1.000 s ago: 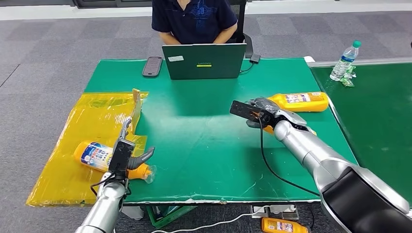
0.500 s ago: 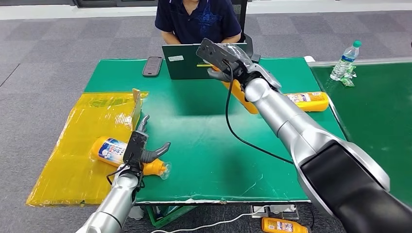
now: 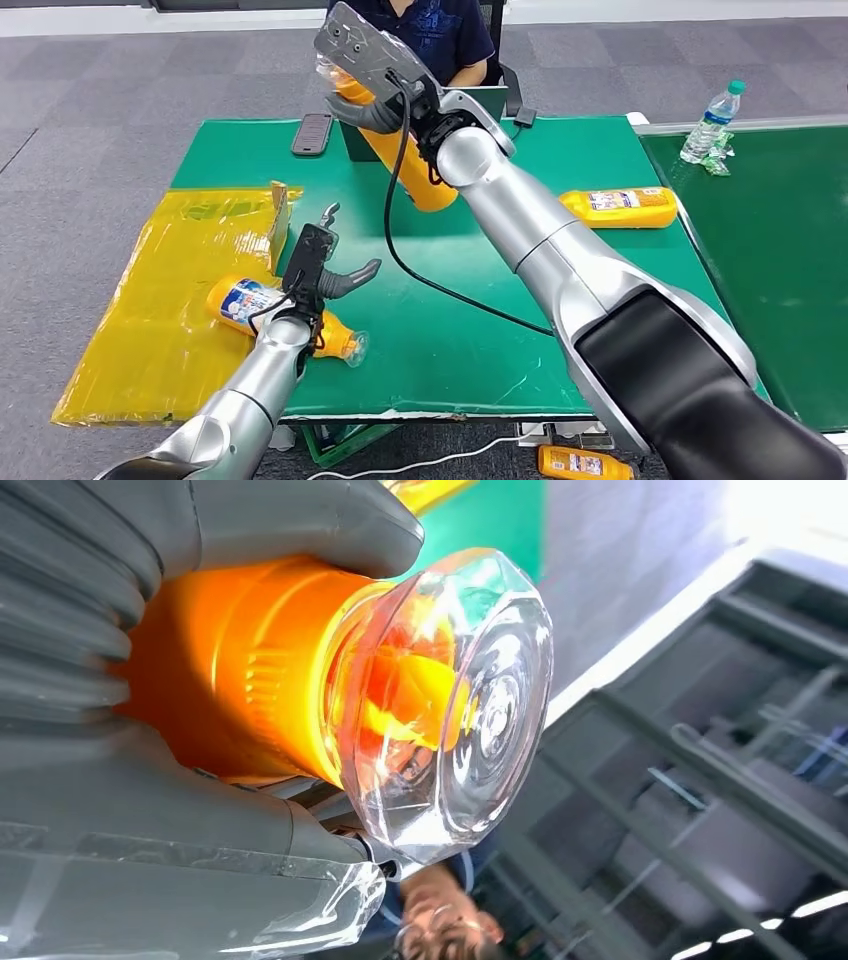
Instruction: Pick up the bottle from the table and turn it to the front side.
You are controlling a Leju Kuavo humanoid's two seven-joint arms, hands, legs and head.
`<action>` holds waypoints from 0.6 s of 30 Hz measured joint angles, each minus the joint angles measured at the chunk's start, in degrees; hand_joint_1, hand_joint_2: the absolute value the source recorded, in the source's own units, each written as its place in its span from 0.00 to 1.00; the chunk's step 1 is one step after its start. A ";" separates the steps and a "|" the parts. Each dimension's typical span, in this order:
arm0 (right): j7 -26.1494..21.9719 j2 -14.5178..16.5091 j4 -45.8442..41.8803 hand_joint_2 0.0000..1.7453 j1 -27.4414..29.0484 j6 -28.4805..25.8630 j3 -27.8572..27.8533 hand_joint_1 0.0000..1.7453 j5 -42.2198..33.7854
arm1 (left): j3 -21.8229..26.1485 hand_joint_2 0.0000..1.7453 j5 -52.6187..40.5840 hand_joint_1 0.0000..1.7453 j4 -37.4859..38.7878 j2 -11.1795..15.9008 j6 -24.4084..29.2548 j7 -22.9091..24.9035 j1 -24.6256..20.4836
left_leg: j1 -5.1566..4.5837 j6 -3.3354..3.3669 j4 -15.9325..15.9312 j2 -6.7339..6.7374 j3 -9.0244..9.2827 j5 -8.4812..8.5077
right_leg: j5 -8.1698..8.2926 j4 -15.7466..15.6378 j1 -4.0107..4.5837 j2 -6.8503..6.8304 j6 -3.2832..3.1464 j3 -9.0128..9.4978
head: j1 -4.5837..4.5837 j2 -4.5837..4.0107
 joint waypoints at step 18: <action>-0.02 0.90 -1.49 1.00 1.27 -0.28 -3.50 1.00 -2.19 | 0.00 1.00 2.03 0.00 2.16 -3.52 -0.12 -0.21 -6.25 | 0.00 0.00 0.01 0.00 -0.11 0.00 | 0.01 0.00 0.01 0.01 0.01 -0.11 | 0.00 0.01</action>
